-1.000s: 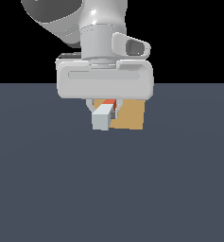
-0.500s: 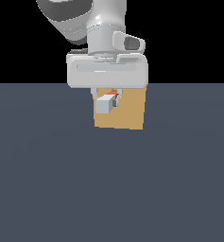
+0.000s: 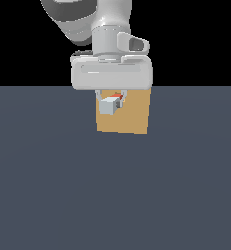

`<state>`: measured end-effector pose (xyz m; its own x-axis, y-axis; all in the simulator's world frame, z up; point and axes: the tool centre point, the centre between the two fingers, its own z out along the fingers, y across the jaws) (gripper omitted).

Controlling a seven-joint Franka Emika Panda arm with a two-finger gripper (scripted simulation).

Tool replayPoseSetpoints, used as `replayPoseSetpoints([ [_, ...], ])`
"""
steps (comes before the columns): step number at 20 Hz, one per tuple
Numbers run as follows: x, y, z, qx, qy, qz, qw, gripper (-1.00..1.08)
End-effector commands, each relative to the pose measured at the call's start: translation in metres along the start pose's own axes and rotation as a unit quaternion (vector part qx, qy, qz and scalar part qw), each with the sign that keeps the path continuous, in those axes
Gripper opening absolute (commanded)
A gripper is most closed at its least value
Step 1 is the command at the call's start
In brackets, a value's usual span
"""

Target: Insert the peg into the horizontal hole in a box.

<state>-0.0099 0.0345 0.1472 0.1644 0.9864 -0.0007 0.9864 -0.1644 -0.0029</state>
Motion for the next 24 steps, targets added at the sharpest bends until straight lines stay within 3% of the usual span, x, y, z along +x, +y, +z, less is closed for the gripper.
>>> replayPoseSetpoints([
  [1,0.0,0.002,-0.002,-0.002,0.001,0.0,1.0,-1.0],
  [11,0.01,0.002,-0.001,-0.001,0.001,0.0,1.0,-1.0],
  [24,0.102,0.001,-0.002,-0.002,0.001,0.001,1.0,-1.0],
])
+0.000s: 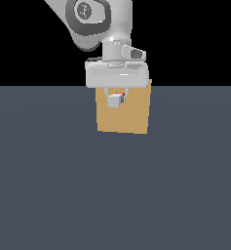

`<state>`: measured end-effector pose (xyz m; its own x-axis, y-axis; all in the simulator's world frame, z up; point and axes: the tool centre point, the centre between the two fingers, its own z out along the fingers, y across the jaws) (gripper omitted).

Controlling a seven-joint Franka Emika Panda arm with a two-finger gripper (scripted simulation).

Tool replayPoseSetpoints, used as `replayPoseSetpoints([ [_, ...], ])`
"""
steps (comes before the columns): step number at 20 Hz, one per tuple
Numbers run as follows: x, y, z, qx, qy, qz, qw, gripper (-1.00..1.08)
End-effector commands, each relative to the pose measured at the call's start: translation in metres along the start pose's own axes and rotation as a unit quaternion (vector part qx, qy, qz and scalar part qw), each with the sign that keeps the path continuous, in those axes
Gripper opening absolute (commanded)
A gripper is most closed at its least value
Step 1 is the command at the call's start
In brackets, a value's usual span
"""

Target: Insert the peg into the horizontal hole in a box.

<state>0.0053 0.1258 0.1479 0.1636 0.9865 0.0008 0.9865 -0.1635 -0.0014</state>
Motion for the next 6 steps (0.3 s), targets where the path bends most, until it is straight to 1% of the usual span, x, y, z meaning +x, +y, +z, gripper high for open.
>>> replayPoseSetpoints([
  [1,0.0132,0.0012,-0.0012,-0.001,0.0,0.001,1.0,-1.0],
  [6,0.0227,0.0016,-0.0015,-0.001,0.0,0.001,1.0,-1.0],
])
